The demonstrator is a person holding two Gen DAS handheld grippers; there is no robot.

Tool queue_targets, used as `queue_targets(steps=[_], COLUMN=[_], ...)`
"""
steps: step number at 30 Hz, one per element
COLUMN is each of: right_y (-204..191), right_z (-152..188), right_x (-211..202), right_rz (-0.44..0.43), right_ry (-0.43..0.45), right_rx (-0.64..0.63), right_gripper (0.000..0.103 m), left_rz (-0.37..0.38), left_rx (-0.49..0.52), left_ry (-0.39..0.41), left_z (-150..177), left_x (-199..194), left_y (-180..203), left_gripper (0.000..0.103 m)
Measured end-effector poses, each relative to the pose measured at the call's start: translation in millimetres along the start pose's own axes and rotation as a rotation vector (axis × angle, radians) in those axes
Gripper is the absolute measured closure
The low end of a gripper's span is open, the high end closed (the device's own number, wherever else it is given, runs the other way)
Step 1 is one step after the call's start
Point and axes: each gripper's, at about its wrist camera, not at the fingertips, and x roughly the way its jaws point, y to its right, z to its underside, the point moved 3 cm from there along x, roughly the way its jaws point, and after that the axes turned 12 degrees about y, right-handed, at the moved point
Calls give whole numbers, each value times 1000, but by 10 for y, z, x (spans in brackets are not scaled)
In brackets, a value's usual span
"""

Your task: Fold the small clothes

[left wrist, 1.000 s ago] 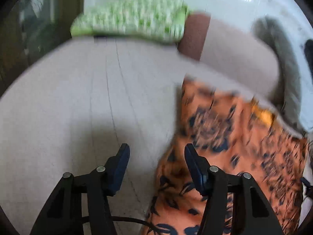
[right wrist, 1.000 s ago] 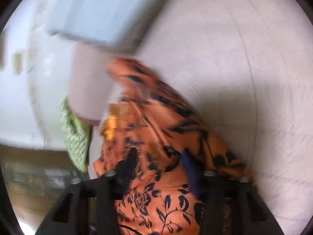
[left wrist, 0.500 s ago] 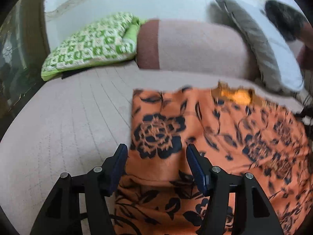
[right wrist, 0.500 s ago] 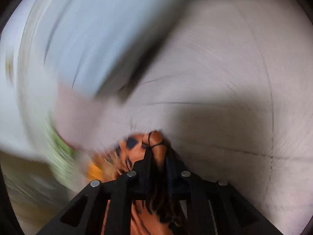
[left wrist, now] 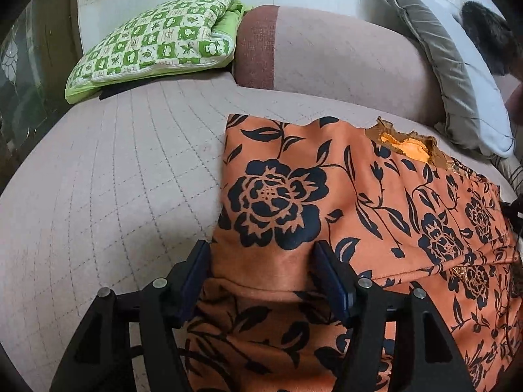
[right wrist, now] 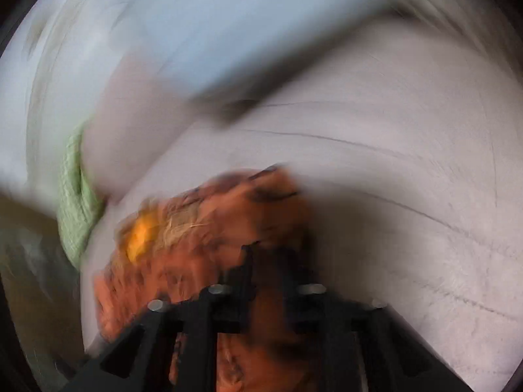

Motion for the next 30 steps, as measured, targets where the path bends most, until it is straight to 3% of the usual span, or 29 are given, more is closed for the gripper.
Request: queue_targets(steps=[1, 2, 6, 8, 9, 10, 11, 12, 14, 15, 19, 21, 23, 25, 28, 29, 30], right_y=[3, -79, -295, 8, 182, 240, 202, 123, 4, -106, -541, -595, -589, -574, -579, -567, -534], right_z=[-31, -17, 197, 245, 173, 91, 47, 38, 110, 193, 822, 1099, 1292, 1468, 1478, 1410, 1227], right_x=[-131, -218, -447, -324, -368, -577, -742, -911, -1111, -1243, -1406, -1366, -1138, -948, -635, -563, -602], right_rz=[21, 31, -130, 17, 17, 98, 156, 134, 138, 146, 118, 222, 286, 357, 384, 399, 389], right_ry=[47, 45, -60, -134, -107, -11, 63, 104, 100, 129, 106, 82, 35, 22, -6, -5, 17], right_rx=[0, -60, -184, -229, -145, -122, -179, -239, -330, -411, -707, -924, -1057, -1179, -1236, -1232, -1129], right_gripper=[93, 91, 88, 85, 90, 85, 83, 79, 49, 29, 29, 29, 33, 43, 49, 63, 77], left_rz=[1, 4, 4, 3, 4, 2, 1, 3, 6, 6, 5, 5, 4, 3, 0, 0, -1], left_rx=[-8, -15, -17, -8, -7, -8, -11, -17, -25, -29, -26, -26, -27, -24, -17, -15, -18], left_ry=[0, -4, -8, -5, -5, -3, -2, -3, -5, -5, -4, -4, -3, -3, -3, -4, -6], left_z=[-1, -7, -20, -15, -8, -3, -2, -8, -13, -16, -13, -7, -4, 6, 18, 20, 22], left_x=[-5, 2, 26, 18, 9, 1, -6, -5, -5, -7, -25, -41, -46, -52, -58, -55, -50], left_y=[-16, -27, -12, 2, 1, -5, -15, -18, -27, -25, -19, -18, -18, -29, -36, -37, -45], left_gripper=[37, 37, 36, 36, 36, 36, 36, 36, 36, 36, 36, 36, 36, 36, 36, 36, 36])
